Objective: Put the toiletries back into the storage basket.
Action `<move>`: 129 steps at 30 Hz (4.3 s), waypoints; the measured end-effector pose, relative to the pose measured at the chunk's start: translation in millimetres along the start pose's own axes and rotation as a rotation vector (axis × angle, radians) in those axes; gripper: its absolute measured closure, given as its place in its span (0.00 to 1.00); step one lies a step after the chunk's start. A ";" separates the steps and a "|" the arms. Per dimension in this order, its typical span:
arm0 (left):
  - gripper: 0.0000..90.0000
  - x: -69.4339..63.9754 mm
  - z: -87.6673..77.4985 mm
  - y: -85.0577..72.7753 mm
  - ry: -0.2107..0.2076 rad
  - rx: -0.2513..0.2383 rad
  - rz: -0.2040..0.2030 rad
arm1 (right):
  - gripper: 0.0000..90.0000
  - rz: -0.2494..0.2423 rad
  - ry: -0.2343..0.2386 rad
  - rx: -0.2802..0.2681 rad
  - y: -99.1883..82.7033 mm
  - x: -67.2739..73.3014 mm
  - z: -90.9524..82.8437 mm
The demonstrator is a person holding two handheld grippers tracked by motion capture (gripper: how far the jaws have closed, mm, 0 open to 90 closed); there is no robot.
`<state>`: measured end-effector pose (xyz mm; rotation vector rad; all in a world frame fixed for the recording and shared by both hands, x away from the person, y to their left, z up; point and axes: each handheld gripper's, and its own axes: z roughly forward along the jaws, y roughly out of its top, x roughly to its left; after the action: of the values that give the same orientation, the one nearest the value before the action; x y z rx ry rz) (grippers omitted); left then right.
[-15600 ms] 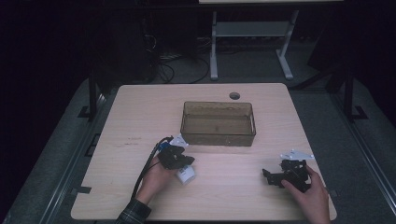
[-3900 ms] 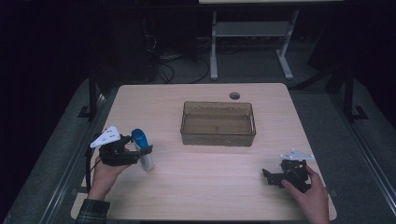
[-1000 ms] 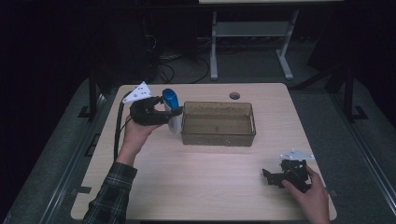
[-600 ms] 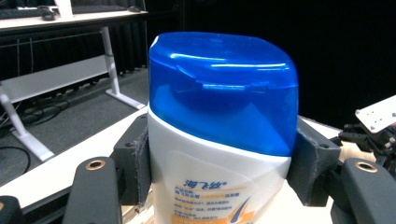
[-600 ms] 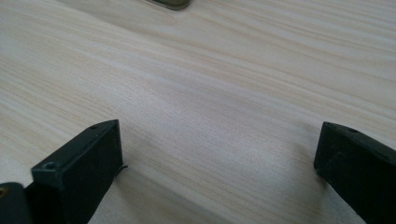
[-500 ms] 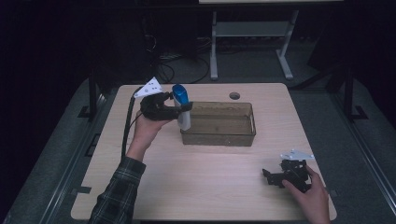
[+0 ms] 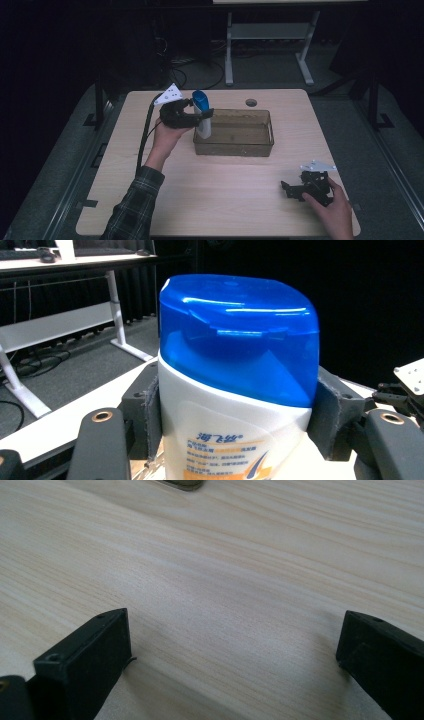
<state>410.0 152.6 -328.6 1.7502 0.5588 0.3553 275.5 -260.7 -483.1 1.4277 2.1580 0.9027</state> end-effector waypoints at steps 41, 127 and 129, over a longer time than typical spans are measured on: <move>0.37 13.8 19.7 -56.6 0.012 0.060 -0.028 | 0.01 0.003 0.001 0.001 -0.1 0.2 0.0; 0.16 0.1 -56.3 -75.4 0.110 0.194 -0.009 | 0.01 0.003 0.001 0.002 0.0 0.2 0.0; 0.16 -2.2 -61.3 -77.6 0.122 0.201 -0.005 | 0.01 0.003 0.001 0.002 0.0 0.2 0.0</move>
<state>362.5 215.8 -388.2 1.9289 0.7063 0.4167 275.4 -260.5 -483.1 1.4316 2.1583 0.9026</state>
